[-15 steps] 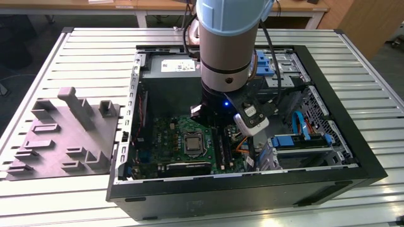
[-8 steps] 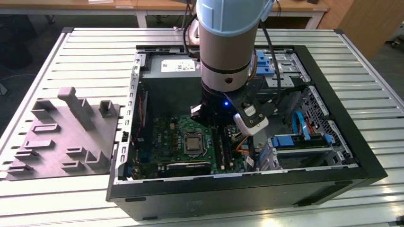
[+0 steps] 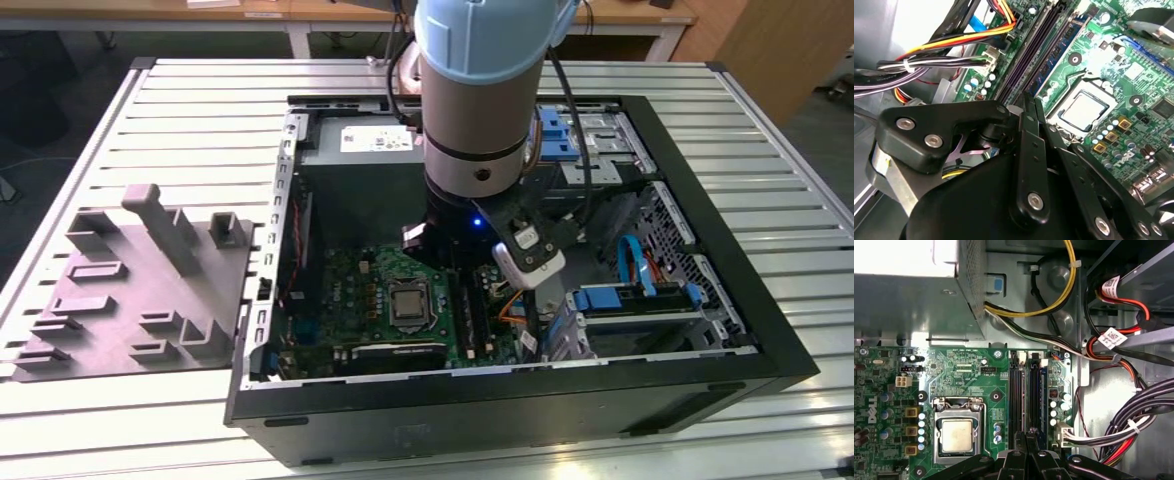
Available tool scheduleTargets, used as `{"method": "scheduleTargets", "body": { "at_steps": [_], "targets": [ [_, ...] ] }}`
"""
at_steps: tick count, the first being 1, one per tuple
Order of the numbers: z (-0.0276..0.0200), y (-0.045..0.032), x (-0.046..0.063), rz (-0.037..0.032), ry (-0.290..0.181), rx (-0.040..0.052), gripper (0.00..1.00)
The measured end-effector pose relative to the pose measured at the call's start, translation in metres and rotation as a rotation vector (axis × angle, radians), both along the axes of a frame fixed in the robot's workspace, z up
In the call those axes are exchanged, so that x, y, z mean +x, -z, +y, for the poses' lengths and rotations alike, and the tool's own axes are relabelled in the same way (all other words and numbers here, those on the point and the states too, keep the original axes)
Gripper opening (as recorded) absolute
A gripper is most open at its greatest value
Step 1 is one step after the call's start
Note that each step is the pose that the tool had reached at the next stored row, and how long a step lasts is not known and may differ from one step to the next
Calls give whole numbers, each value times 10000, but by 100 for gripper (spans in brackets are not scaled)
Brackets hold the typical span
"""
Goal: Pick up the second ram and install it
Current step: 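Insert the second ram into the second slot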
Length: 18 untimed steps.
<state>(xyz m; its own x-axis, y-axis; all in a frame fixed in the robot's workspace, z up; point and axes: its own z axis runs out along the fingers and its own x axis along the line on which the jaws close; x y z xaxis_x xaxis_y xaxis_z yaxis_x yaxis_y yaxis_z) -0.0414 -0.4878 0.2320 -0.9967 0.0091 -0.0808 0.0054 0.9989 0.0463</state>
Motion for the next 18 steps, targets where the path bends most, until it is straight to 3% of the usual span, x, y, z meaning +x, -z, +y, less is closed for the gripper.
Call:
{"method": "scheduleTargets", "body": {
  "at_steps": [18],
  "targets": [
    [1,28,-9,-2,0,6,11]
  ]
}}
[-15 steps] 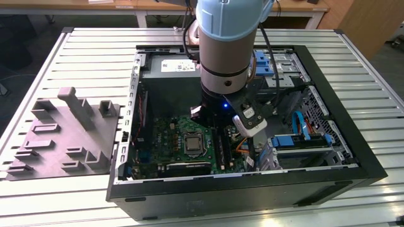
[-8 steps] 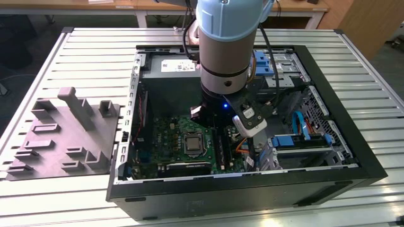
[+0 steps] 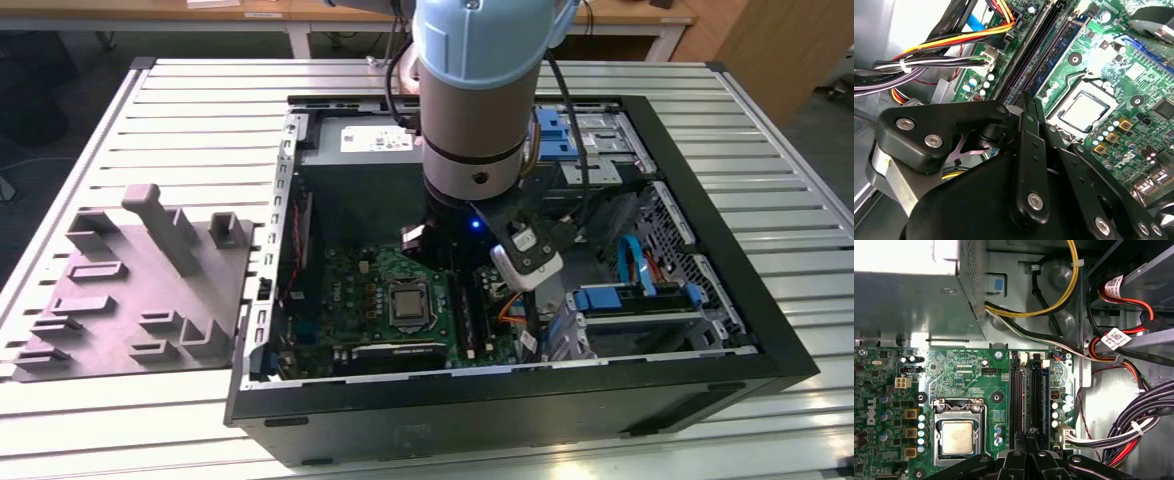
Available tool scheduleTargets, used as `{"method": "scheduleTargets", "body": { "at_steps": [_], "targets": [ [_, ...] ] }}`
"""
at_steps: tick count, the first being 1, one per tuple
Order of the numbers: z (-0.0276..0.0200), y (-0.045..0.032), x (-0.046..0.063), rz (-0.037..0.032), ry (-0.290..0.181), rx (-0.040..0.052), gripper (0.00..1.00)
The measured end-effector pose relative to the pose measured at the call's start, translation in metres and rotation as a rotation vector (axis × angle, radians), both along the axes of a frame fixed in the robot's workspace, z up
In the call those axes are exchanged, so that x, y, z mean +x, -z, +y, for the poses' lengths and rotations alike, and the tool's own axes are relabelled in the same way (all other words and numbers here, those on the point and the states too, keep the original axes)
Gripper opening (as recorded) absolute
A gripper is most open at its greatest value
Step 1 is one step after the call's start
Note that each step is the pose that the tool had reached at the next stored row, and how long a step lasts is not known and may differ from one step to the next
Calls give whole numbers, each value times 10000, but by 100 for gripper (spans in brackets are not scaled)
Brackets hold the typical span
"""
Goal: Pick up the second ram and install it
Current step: 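Insert the second ram into the second slot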
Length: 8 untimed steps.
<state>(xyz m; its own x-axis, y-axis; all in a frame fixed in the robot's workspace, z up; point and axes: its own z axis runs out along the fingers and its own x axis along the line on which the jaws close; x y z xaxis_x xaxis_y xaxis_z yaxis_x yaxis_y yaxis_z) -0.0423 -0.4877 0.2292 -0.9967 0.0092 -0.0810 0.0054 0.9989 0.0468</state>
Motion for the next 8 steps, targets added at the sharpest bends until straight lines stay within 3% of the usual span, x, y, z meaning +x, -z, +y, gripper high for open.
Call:
{"method": "scheduleTargets", "body": {
  "at_steps": [8],
  "targets": [
    [0,14,0,0,0,2,11]
  ]
}}
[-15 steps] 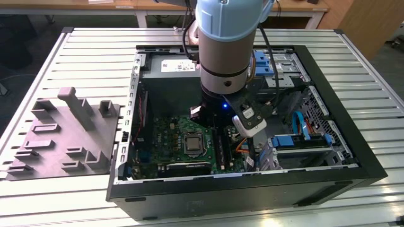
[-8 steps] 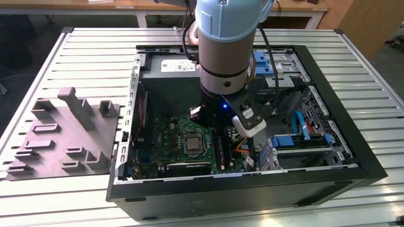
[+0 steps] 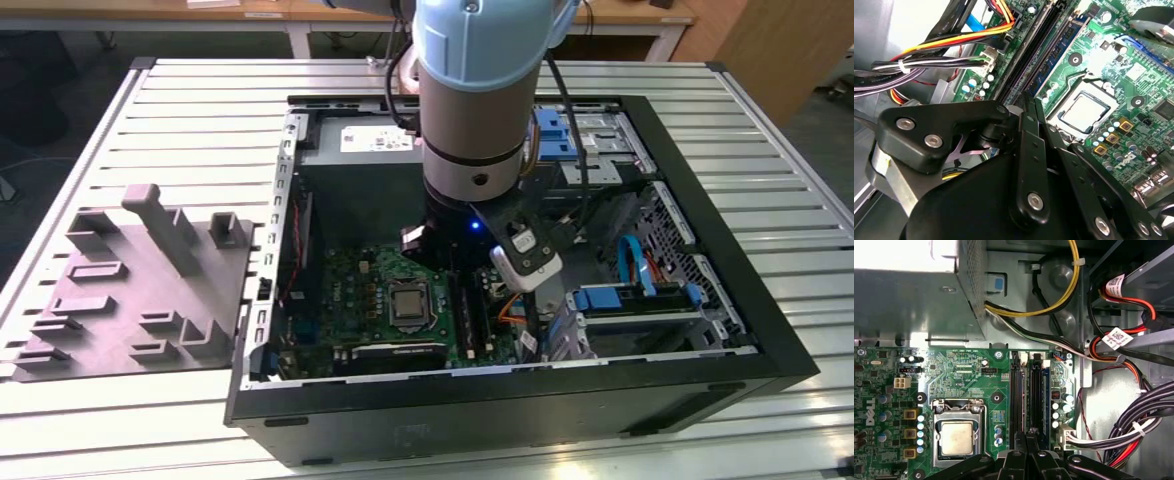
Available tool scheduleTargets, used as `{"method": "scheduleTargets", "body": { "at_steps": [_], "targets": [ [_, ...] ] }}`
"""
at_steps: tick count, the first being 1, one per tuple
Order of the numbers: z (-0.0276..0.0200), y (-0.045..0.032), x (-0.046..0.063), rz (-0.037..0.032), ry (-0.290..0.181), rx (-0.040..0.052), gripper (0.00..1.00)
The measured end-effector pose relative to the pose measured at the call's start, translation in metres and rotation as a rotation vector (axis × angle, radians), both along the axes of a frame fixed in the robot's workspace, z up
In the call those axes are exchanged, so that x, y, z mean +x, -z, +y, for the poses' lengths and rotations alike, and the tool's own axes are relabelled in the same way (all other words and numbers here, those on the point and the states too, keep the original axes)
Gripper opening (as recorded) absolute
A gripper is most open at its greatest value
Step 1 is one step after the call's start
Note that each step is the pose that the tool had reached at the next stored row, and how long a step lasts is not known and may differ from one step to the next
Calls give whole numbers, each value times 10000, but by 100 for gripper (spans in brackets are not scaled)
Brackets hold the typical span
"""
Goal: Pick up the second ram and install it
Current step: 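Insert the second ram into the second slot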
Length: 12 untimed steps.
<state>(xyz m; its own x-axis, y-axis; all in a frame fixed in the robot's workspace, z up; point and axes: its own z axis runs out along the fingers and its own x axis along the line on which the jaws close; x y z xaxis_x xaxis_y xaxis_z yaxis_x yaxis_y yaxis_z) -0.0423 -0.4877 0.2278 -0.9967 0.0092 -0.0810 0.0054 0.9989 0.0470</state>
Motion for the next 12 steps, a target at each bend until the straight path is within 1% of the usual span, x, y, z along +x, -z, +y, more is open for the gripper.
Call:
{"method": "scheduleTargets", "body": {
  "at_steps": [3,7,12],
  "targets": [
    [0,0,0,1,0,3,11],
    [1,1,0,-1,1,75,11],
    [-5,0,-2,0,1,76,11]
  ]
}}
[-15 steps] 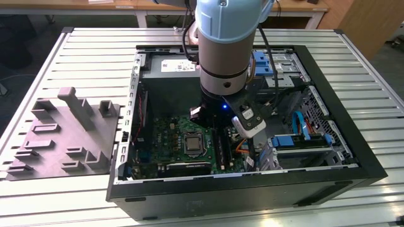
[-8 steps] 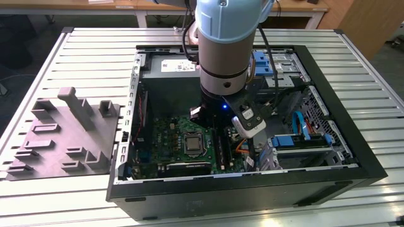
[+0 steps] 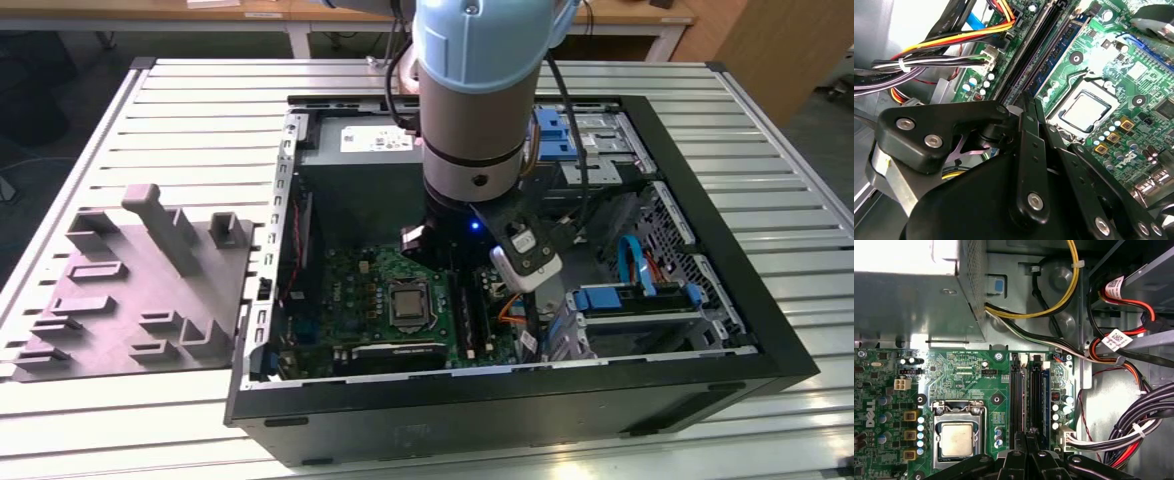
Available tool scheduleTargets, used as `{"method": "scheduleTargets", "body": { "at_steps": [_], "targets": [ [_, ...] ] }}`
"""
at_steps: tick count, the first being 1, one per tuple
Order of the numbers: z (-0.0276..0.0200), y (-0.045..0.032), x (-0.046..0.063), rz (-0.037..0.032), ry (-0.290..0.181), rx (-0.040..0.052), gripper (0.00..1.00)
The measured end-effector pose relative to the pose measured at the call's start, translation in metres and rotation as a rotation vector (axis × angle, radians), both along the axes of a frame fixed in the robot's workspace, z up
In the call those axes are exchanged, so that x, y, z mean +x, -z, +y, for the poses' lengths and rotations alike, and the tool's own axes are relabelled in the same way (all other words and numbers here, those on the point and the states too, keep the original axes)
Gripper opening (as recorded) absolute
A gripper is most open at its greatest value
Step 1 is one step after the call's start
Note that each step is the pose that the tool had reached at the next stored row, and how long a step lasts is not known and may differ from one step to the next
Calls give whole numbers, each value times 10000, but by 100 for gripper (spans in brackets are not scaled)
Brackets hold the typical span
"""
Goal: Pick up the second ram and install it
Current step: 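Insert the second ram into the second slot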
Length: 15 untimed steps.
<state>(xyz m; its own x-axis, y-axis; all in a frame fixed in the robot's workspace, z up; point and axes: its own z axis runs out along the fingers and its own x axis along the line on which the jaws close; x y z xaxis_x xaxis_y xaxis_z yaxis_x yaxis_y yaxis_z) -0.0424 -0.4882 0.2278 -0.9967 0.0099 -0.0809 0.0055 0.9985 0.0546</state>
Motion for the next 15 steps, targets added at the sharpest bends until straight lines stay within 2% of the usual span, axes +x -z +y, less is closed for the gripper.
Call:
{"method": "scheduleTargets", "body": {
  "at_steps": [15],
  "targets": [
    [-2,18,-1,-2,0,6,11]
  ]
}}
